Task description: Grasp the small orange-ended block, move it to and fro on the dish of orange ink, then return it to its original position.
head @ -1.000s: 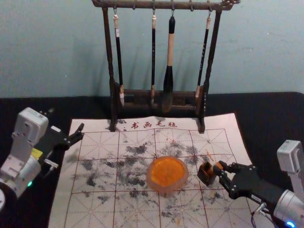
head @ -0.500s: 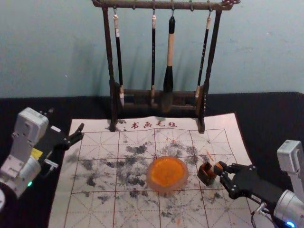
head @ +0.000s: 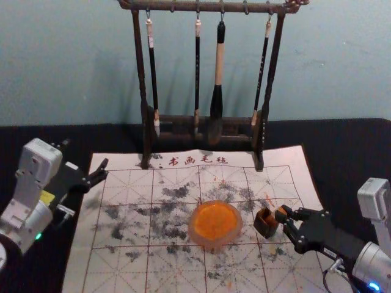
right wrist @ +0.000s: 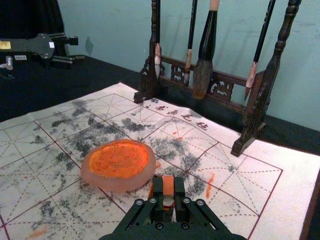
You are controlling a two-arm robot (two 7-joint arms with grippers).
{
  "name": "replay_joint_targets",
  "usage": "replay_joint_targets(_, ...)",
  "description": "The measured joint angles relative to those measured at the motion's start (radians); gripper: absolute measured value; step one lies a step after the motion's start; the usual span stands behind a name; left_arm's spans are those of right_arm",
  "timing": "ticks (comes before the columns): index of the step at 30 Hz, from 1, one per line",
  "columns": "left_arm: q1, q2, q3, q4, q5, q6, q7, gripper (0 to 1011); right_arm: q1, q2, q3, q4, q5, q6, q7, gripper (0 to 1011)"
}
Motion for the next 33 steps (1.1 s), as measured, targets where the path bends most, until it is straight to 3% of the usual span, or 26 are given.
replay_joint_targets(23, 0.000, 0.000, 0.000, 0.000, 0.000, 0.000, 0.000, 1001, -0.003, 0.003, 0.042, -0.056, 0.034, 0.005, 0.019, 71)
replay_joint_targets(33, 0.000, 0.000, 0.000, 0.000, 0.000, 0.000, 0.000, 1001, 0.020, 0.011, 0.042, -0.083, 0.050, 0.006, 0.040, 71)
